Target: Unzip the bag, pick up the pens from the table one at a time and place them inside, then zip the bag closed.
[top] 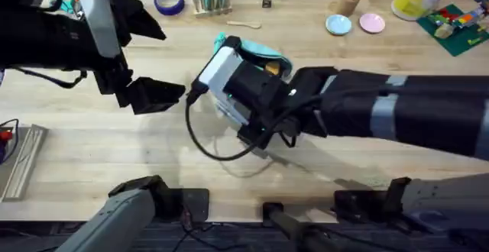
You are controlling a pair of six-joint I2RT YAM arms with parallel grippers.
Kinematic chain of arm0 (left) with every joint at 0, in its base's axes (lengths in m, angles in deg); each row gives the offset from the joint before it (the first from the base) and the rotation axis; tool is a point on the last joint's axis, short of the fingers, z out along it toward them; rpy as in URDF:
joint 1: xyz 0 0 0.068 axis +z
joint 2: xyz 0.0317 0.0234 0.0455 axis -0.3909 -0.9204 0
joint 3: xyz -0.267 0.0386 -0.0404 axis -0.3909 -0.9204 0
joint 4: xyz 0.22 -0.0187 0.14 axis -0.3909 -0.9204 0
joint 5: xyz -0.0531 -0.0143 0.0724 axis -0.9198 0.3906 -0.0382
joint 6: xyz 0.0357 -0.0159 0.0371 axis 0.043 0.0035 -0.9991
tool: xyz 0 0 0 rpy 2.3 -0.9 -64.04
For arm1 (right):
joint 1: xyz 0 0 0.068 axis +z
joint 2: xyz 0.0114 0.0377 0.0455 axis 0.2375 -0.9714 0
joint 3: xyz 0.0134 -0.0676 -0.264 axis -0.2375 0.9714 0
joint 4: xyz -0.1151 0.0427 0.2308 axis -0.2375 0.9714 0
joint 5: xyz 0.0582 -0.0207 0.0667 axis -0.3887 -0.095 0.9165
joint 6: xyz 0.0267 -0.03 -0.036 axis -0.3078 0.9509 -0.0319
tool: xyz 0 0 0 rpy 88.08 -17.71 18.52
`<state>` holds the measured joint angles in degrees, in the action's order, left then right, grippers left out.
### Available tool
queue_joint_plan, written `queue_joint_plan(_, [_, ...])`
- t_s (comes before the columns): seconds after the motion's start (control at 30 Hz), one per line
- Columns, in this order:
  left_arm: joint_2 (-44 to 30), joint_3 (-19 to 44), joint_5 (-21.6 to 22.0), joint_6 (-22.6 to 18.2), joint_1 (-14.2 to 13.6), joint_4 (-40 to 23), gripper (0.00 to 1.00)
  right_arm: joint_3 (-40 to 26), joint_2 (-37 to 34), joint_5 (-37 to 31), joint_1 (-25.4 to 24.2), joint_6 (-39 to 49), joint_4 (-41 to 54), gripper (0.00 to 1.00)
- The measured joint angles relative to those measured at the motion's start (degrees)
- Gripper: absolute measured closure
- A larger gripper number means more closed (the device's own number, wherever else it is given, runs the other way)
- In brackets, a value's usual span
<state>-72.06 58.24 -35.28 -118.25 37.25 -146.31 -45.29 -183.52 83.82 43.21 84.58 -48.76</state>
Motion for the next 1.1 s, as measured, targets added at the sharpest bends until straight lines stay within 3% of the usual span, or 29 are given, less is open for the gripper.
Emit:
queue_joint_plan(0.33, [0.0, 0.0, 0.0, 0.0, 0.0, -0.07, 0.008, 0.95, 9.97, -1.43, -6.67, 2.61, 1.05, 0.967])
queue_joint_plan(0.4, [0.0, 0.0, 0.0, 0.0, 0.0, -0.07, 0.008, 0.95, 14.95, -1.62, -9.28, 6.07, 0.55, 0.967])
queue_joint_plan(0.53, [0.0, 0.0, 0.0, 0.0, 0.0, -0.07, 0.007, 0.95, 18.24, -1.62, -12.07, 9.96, -1.59, 0.967])
queue_joint_plan(0.8, [0.0, 0.0, 0.0, 0.0, 0.0, -0.07, 0.007, 0.95, 20.89, -1.09, -17.45, 14.73, -1.96, 0.967])
queue_joint_plan(1.1, [0.0, -0.01, 0.0, 0.0, 0.0, -0.07, 0.007, 0.95, 21.66, 1.67, -18.29, 32.67, -1.72, 0.967])
